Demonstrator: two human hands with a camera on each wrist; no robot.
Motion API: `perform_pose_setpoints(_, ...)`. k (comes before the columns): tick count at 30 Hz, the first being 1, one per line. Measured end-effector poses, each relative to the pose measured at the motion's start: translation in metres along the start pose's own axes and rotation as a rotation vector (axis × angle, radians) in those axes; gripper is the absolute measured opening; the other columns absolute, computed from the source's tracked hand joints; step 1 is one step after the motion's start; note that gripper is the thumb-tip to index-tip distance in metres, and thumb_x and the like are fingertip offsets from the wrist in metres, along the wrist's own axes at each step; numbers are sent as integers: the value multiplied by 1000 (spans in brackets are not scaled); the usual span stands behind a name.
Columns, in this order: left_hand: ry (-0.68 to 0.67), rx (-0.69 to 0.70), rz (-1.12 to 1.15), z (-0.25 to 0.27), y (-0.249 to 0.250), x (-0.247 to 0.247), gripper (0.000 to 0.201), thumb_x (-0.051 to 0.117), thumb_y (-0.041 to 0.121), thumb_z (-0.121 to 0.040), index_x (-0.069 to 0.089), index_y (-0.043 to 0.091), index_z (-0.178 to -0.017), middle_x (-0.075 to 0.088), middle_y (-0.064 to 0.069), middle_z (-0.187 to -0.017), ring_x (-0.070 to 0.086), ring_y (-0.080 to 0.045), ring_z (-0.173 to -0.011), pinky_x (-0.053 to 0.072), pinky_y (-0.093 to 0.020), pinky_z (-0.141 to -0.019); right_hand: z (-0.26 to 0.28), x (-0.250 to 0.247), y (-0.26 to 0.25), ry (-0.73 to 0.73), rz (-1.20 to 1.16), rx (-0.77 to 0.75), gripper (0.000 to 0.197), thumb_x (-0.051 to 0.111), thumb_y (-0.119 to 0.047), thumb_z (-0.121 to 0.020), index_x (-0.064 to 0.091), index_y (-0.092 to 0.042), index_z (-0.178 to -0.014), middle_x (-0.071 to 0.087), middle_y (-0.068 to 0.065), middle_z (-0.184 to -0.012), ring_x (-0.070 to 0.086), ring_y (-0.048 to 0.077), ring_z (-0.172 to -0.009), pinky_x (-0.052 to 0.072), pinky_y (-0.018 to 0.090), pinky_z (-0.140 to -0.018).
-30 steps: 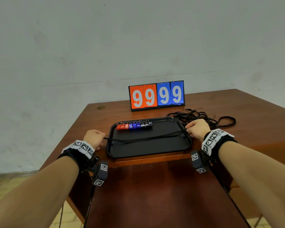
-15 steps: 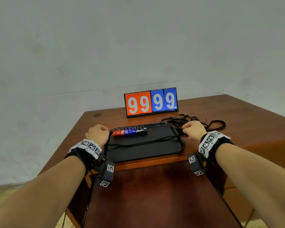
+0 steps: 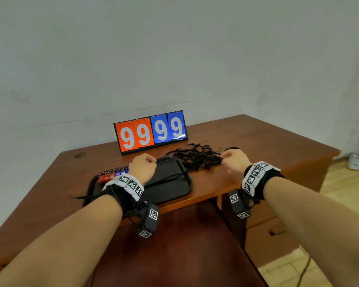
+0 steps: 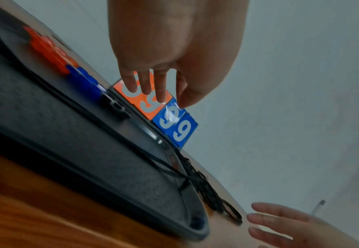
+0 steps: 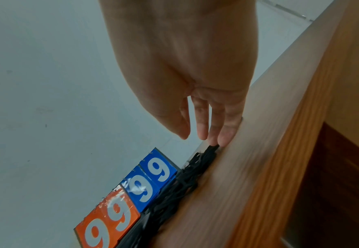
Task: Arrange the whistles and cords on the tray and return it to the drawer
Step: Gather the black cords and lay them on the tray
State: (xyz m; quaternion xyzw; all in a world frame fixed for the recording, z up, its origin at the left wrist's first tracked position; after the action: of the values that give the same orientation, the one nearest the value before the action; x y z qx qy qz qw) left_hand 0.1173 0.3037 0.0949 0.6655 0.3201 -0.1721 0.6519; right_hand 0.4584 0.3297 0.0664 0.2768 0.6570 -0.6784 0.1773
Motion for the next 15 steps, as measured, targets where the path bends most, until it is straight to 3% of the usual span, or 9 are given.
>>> perform_pose_setpoints(5, -70, 73, -9, -5, 38, 55, 17, 56, 18, -85, 64, 32, -81, 67, 3, -91, 62, -28, -99, 53, -46, -91, -11, -15, 23, 22, -29, 18, 28, 56, -8, -89, 67, -23, -109, 64, 4, -114, 63, 24, -107, 55, 43, -93)
perform_pose_setpoints(8, -120, 121, -10, -12, 59, 85, 18, 57, 17, -86, 64, 33, -81, 67, 4, -89, 64, -26, -92, 55, -44, -88, -16, -17, 27, -10, -12, 5, 30, 53, -10, -91, 66, -23, -115, 62, 0, -110, 64, 22, -101, 57, 42, -89)
perform_pose_setpoints(10, -152, 153, 6, -16, 72, 103, 19, 58, 15, -87, 64, 32, -83, 67, 3, -86, 64, -24, -85, 54, -41, -84, -21, -12, 23, -68, 23, -35, 34, 52, -10, -93, 64, -21, -123, 59, -2, -111, 62, 19, -98, 56, 34, -87)
perform_pose_setpoints(12, -178, 183, 2, -21, 83, 119, 17, 59, 13, -89, 66, 28, -87, 66, 3, -88, 65, -19, -85, 54, -37, -83, -25, -4, 17, -147, 80, -92, 37, 55, -9, -94, 61, -19, -129, 58, 2, -121, 58, 18, -100, 49, 27, -82)
perform_pose_setpoints(15, -191, 193, -24, -29, 93, 137, 19, 58, 16, -89, 65, 33, -85, 65, 7, -91, 64, -17, -87, 55, -35, -82, -34, 8, 10, -232, 157, -136, 40, 60, -14, -93, 59, -19, -133, 57, 8, -134, 60, 23, -109, 45, 26, -77)
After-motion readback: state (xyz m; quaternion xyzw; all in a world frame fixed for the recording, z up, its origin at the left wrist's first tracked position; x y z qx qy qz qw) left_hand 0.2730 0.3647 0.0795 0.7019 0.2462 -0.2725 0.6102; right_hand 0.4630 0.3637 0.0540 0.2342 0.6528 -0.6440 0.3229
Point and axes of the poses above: each hand's wrist, its own z-axis away from the middle knuckle, its own x-axis out of the palm, y = z × x, the point moved 8 cm from there along -z, towards the middle knuckle
